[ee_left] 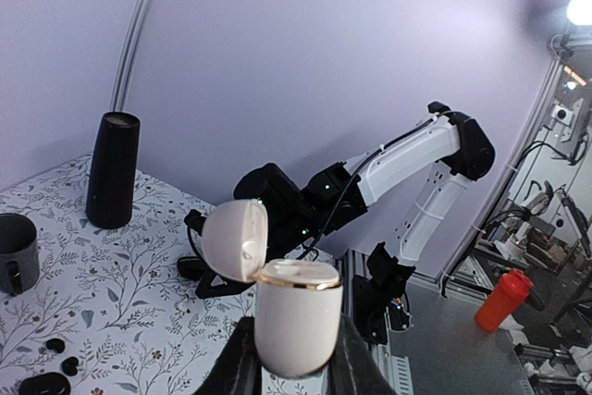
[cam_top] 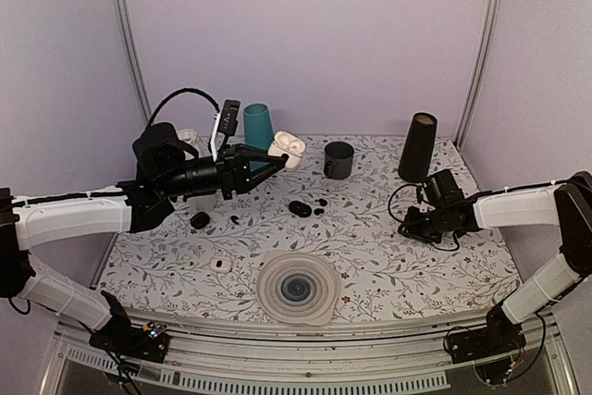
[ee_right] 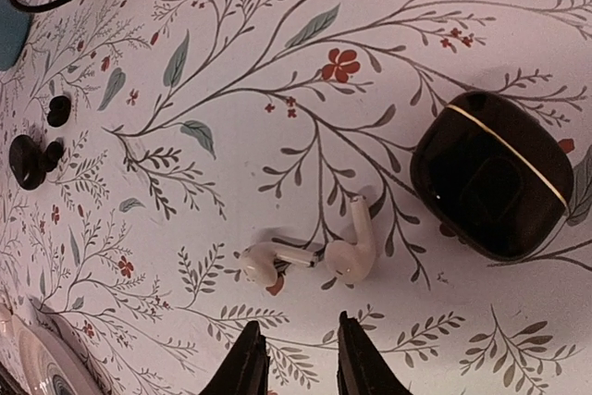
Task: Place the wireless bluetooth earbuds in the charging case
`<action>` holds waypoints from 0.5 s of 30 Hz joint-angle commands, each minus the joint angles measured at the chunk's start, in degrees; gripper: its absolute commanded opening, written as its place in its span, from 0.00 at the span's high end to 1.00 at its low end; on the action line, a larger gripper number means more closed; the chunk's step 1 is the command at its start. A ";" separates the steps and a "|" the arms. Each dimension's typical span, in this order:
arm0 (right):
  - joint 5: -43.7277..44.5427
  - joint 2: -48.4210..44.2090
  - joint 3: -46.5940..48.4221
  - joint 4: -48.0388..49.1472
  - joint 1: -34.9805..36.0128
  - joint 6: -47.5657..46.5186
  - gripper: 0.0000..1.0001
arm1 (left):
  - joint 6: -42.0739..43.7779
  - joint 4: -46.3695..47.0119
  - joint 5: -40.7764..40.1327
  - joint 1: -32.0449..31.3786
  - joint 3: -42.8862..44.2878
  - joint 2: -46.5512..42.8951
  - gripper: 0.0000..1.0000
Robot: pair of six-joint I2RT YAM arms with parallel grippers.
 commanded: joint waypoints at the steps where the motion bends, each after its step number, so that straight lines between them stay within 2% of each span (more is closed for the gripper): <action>1: 0.53 1.86 -0.37 2.95 -0.92 0.61 0.74 | 0.47 -0.02 -0.41 0.58 -0.24 -1.68 1.00; 15: 6.54 7.54 3.52 1.64 -1.16 -2.23 0.78 | 1.11 -1.20 -0.56 0.78 -0.03 -2.41 1.00</action>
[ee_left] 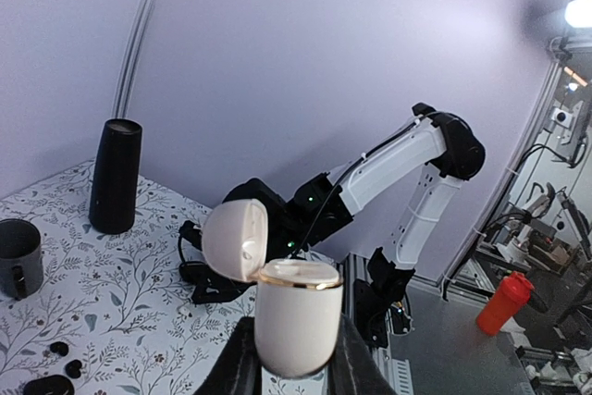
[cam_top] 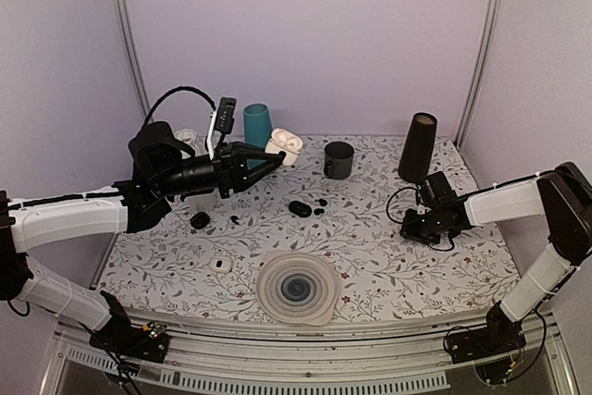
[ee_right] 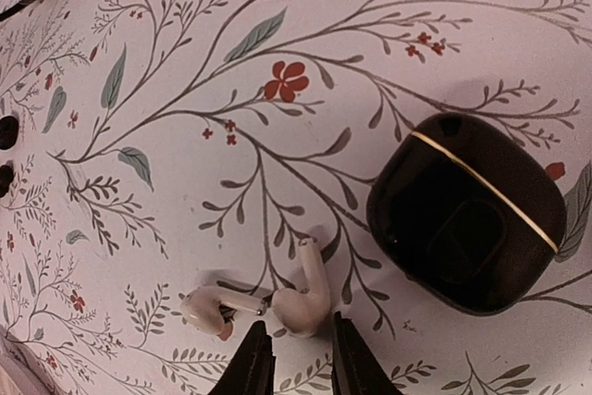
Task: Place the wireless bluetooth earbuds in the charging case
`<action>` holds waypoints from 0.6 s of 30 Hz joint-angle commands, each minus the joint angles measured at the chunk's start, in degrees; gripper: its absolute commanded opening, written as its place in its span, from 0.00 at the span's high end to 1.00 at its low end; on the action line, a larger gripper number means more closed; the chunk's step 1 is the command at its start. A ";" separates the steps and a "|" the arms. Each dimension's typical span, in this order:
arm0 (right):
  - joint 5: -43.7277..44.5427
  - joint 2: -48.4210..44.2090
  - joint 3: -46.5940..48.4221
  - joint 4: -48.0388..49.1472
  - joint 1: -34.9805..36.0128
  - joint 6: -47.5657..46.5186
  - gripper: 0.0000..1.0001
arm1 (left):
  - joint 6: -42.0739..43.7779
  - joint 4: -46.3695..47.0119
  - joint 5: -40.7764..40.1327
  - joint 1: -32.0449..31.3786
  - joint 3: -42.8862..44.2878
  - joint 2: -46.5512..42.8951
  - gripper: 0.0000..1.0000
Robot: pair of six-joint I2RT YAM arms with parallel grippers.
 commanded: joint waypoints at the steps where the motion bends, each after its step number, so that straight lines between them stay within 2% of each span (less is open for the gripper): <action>1: 3.16 1.87 2.89 -0.28 -0.32 -2.19 0.78 | 1.03 -0.57 0.00 0.71 0.01 -1.14 1.00; 18: 9.83 7.32 8.59 -8.79 5.00 -7.24 0.80 | 0.95 0.08 0.26 0.88 0.20 -0.13 1.00</action>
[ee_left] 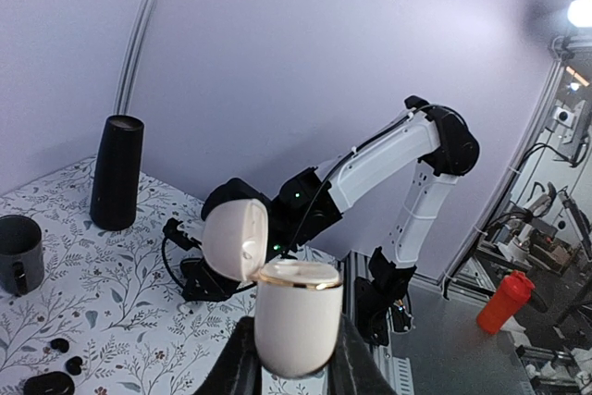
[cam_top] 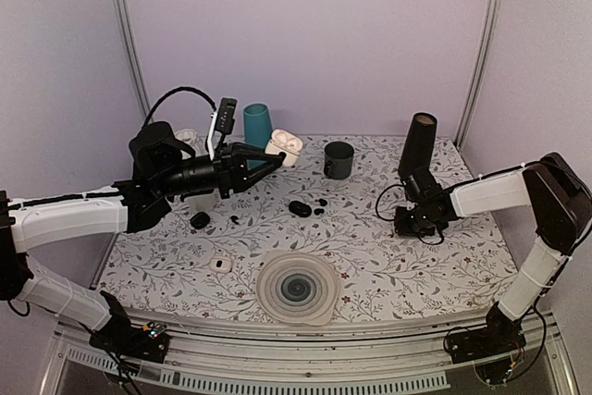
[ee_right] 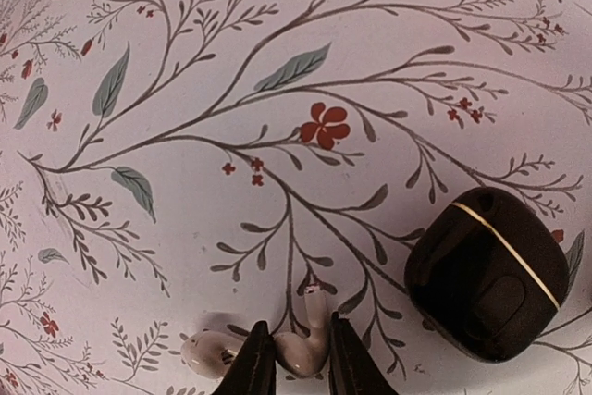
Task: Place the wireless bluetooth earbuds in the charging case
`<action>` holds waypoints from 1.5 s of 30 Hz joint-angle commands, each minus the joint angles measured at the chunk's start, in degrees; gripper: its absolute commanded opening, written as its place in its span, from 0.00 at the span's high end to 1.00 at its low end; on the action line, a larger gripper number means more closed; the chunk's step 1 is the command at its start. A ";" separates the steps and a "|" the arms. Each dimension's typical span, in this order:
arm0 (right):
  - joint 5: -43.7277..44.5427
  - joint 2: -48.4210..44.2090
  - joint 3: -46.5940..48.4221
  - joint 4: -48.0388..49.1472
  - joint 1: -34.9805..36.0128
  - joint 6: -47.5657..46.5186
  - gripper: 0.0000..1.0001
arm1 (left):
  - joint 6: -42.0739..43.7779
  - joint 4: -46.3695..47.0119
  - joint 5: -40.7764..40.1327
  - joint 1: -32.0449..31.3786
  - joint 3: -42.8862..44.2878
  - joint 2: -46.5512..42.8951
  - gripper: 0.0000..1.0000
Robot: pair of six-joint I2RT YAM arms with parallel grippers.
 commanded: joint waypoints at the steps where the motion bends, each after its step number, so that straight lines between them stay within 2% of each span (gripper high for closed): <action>1: 2.59 1.20 1.12 -4.69 2.23 -1.13 0.84 | 0.77 0.79 0.26 0.78 0.17 -0.13 1.00; 6: -0.44 0.14 0.43 -5.40 5.04 -1.05 0.87 | 0.78 0.89 0.18 0.91 -0.11 -0.22 1.00; 10: -2.99 -0.63 0.32 -4.36 10.10 -2.77 0.88 | 0.48 1.50 0.32 0.88 -0.24 0.00 1.00; 16: -3.32 -0.90 1.30 -6.63 13.60 -5.67 0.87 | 0.04 1.84 0.78 0.87 -0.24 0.14 1.00; 18: -2.28 -1.58 1.24 -8.05 13.61 -5.57 0.83 | -0.01 1.82 0.71 0.93 -0.41 -0.07 1.00; 23: 1.27 -3.10 2.24 -11.90 13.47 -3.84 0.57 | -0.20 1.88 0.61 0.89 -0.60 -0.31 1.00; 28: 1.88 -4.28 2.21 -13.14 11.98 -1.38 0.45 | -0.35 1.95 0.73 0.87 -0.41 -0.30 1.00; 35: 1.45 -6.31 0.62 -12.83 8.12 1.55 0.44 | -0.29 1.55 0.37 0.87 -0.68 -0.66 1.00; 45: -1.51 -6.71 1.63 -11.41 7.99 1.86 0.46 | -0.02 1.23 0.18 0.86 -0.73 -0.72 1.00</action>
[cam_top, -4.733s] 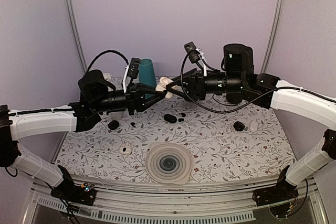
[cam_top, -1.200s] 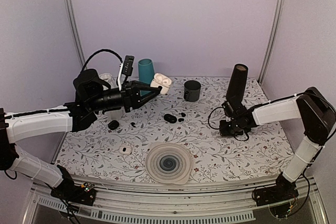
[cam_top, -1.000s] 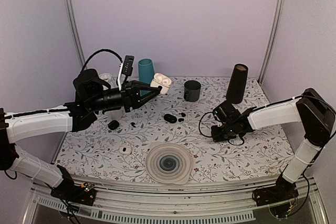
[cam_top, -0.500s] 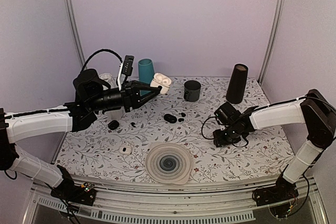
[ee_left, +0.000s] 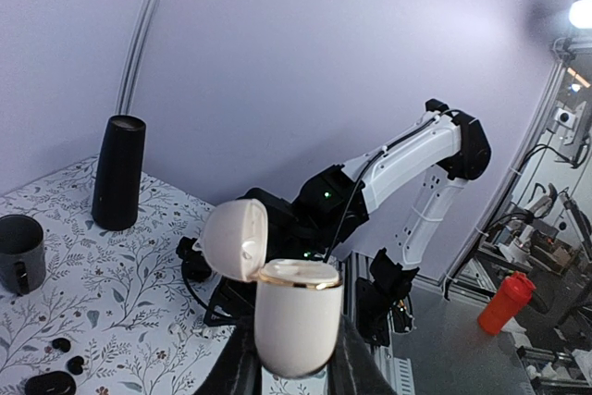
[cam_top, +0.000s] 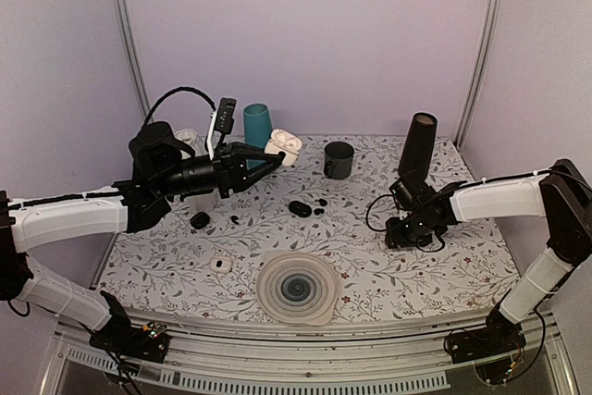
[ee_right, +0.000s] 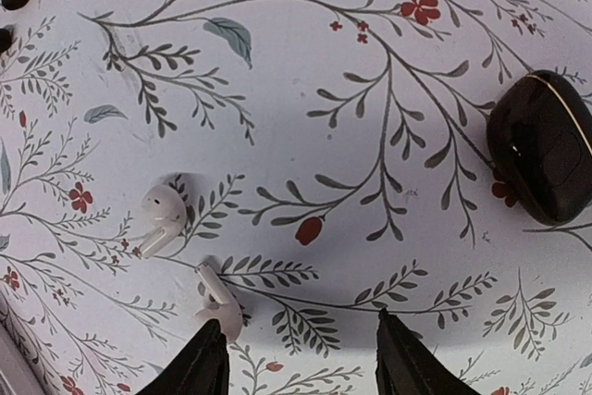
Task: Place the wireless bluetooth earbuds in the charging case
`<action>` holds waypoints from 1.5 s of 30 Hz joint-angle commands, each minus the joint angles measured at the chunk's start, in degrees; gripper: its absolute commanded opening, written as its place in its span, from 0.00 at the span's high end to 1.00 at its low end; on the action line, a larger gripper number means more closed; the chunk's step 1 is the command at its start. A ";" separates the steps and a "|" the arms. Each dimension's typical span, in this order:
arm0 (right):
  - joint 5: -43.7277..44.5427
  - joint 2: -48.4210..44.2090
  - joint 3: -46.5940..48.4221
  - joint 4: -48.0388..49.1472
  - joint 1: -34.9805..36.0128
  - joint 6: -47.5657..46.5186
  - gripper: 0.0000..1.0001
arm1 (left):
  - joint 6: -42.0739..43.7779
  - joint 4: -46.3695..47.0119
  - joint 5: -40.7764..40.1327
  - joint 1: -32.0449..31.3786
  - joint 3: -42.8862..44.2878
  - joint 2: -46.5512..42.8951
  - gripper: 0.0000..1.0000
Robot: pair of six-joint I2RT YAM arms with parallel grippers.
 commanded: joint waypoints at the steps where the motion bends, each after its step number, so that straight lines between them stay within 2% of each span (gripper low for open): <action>1: -3.00 -1.73 0.40 1.31 -0.02 0.78 0.47 | 0.11 1.12 0.09 0.64 -0.65 -0.66 1.00; 7: -4.00 -0.87 0.58 2.28 0.79 1.98 0.49 | -0.29 2.13 0.30 0.62 -0.57 -0.16 1.00; 18: 1.70 5.81 5.40 -0.26 2.71 1.52 0.42 | 0.12 1.44 0.16 0.69 -0.57 -0.66 1.00; 27: 4.99 6.47 4.67 -4.51 3.01 0.44 0.39 | 0.06 1.53 -0.03 0.67 -0.77 -0.77 1.00; 37: 4.84 3.42 1.38 -5.01 1.60 0.30 0.34 | -0.24 1.82 0.24 0.63 -0.83 -0.65 1.00; 45: 0.29 -0.80 -1.42 -1.94 -2.01 -0.27 0.39 | -0.16 1.84 0.18 0.63 -0.66 -0.68 1.00</action>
